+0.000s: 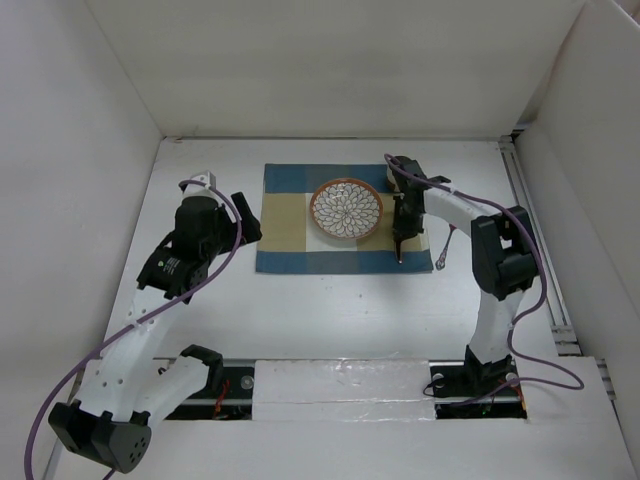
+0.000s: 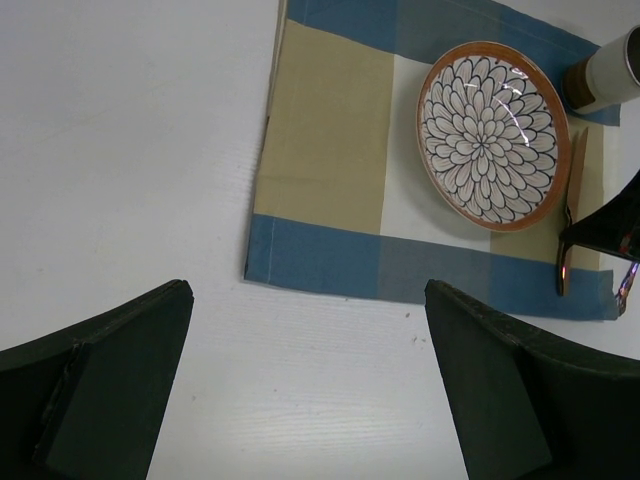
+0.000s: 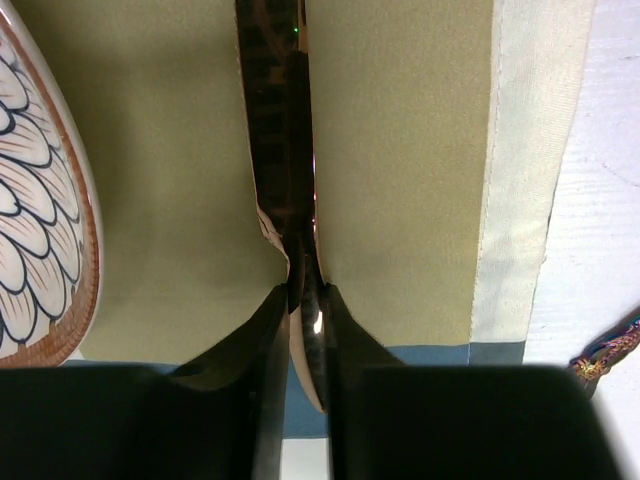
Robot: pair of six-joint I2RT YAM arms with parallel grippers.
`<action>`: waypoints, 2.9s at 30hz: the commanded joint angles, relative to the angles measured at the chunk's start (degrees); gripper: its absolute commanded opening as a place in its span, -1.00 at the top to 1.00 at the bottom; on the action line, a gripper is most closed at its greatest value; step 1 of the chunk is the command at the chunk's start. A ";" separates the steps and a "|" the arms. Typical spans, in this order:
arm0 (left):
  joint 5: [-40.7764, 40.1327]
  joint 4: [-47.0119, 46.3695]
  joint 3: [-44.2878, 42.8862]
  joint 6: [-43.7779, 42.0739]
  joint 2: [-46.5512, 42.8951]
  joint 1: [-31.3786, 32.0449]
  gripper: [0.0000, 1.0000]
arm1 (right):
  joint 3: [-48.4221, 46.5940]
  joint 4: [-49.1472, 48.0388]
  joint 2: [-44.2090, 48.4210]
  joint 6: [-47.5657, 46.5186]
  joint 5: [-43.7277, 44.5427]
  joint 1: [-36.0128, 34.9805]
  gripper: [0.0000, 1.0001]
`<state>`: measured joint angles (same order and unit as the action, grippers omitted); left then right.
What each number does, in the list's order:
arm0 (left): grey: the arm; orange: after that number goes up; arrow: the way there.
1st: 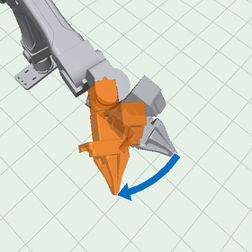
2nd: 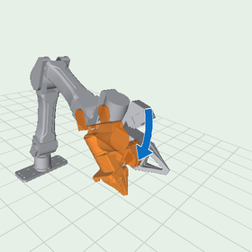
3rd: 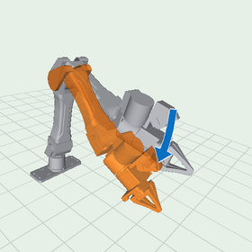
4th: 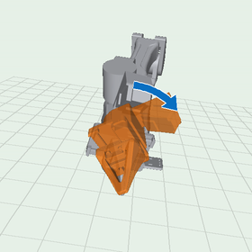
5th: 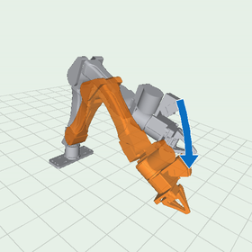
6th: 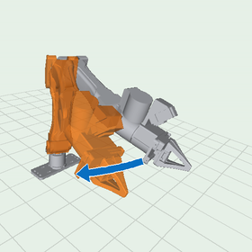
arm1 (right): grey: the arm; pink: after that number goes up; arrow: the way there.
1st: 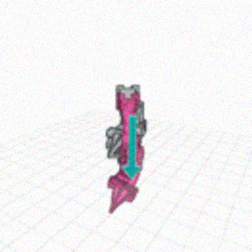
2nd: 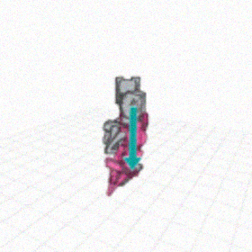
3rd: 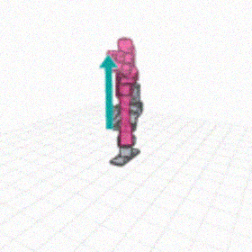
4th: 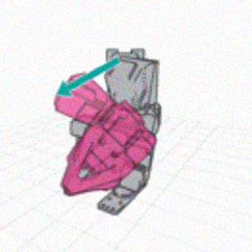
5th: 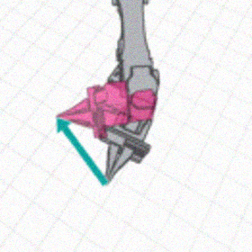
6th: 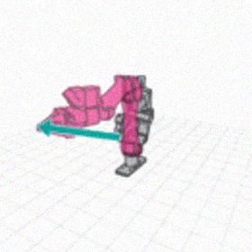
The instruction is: Set the dinner table for one person
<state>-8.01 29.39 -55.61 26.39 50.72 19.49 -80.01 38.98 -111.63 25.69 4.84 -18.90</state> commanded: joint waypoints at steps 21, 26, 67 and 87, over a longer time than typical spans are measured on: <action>0.01 -1.17 0.95 -0.20 -0.97 0.03 -1.00 | 7.49 -5.13 14.07 7.35 5.09 7.29 0.01; 0.01 -1.17 0.95 -0.20 -0.97 0.03 -1.00 | 11.79 -6.28 17.67 8.67 7.10 11.50 0.01; -1.65 -1.17 0.95 1.02 -0.45 0.03 -1.00 | -1.45 1.54 20.94 8.85 10.47 1.28 1.00; -10.54 1.81 0.42 5.42 -3.35 0.03 -1.00 | -59.04 14.46 -28.19 9.11 4.21 -29.62 1.00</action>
<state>-18.09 31.16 -55.05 31.59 46.63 19.49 -134.89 51.33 -139.55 34.50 10.28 -49.54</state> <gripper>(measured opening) 0.997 0.028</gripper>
